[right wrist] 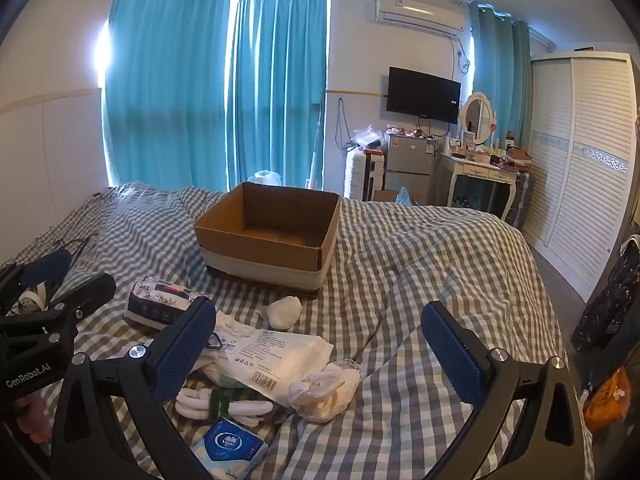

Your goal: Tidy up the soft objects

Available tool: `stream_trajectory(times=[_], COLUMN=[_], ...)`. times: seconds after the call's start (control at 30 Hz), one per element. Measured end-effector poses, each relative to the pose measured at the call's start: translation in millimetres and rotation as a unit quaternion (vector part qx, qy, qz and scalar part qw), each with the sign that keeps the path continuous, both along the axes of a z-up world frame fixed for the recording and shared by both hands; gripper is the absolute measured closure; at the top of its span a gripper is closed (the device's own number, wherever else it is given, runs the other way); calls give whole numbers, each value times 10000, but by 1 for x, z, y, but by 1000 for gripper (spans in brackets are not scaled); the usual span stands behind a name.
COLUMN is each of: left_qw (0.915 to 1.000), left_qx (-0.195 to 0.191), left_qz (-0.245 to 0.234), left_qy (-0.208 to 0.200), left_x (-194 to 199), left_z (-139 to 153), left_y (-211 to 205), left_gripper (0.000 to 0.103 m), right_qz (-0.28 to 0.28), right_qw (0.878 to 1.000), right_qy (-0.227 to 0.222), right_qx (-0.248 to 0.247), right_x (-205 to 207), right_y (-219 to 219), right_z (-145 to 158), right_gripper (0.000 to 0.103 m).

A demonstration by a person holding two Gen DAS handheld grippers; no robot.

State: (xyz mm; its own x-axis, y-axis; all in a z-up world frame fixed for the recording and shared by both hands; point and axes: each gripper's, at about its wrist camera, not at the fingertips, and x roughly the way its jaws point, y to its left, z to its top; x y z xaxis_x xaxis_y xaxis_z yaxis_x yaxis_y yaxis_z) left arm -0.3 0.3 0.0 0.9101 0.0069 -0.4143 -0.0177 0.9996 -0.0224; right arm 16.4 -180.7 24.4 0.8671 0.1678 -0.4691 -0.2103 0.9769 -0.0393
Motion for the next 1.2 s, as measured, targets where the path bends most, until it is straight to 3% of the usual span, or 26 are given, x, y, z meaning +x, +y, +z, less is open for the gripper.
stream_trajectory(times=[1.2], left_qw=[10000], left_qx=[28], left_qz=[43], left_qy=[34], left_x=[0], left_z=[-2], left_y=[2], left_gripper=[20], right_qz=[11], right_qw=[10000], right_qy=[50], right_qx=[3], right_x=[0], right_y=[-1], right_z=[-6], right_gripper=[0])
